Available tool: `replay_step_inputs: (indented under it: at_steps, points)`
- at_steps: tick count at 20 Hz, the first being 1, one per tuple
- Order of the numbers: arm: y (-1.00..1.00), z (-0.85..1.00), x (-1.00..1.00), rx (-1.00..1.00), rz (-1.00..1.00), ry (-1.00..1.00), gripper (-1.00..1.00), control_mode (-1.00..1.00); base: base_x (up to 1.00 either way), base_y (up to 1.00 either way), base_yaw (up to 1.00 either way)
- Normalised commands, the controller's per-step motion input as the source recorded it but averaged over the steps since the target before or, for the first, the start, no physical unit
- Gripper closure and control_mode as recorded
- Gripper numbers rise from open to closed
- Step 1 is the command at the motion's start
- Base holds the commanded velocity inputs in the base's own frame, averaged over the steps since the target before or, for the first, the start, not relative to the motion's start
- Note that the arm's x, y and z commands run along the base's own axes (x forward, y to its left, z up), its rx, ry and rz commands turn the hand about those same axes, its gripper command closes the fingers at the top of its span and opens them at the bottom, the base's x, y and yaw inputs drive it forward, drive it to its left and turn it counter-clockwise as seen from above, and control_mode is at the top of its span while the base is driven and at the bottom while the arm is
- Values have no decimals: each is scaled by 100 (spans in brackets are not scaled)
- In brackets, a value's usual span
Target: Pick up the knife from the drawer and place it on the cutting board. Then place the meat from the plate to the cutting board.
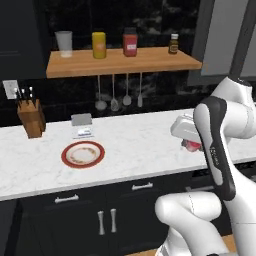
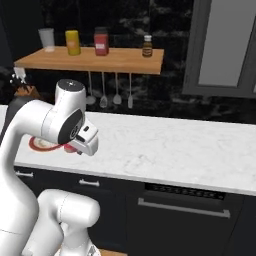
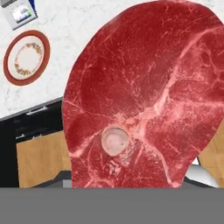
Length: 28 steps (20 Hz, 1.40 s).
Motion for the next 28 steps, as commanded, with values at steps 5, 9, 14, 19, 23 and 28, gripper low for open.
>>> replay_step_inputs:
  at_steps: [5,9,14,19,23,28]
  points:
    - [0,0,0,0,0,0,100,100,-39,-99,14]
    - [0,0,0,0,0,0,100,100,-37,-99,15]
    - [0,0,0,0,0,0,100,100,-20,-99,14]
    - [0,0,0,0,0,0,100,100,0,-99,14]
    - [0,0,0,0,0,0,100,100,0,-100,14]
    - [0,0,0,0,0,0,100,100,0,-100,14]
